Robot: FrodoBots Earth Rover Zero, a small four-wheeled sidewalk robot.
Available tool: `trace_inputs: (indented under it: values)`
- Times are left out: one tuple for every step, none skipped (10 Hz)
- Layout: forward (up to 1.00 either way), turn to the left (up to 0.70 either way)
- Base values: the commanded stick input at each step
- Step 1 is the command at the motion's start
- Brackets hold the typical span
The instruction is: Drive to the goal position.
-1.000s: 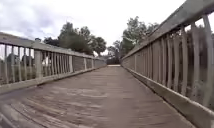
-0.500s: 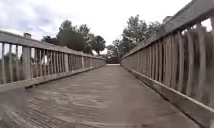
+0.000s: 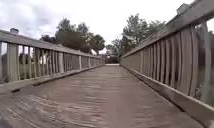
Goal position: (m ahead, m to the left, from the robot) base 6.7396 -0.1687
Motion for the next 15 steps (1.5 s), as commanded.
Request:
trace_inputs:
  values:
    - [0.70, 0.00]
    - [0.70, 0.00]
    - [0.70, 0.00]
    - [0.70, 0.00]
    - [0.70, 0.00]
    - [0.70, 0.00]
    - [0.70, 0.00]
    - [0.70, 0.00]
    - [0.70, 0.00]
    - [0.70, 0.00]
    - [0.70, 0.00]
    - [0.70, 0.00]
    - [0.70, 0.00]
    - [0.70, 0.00]
    - [0.70, 0.00]
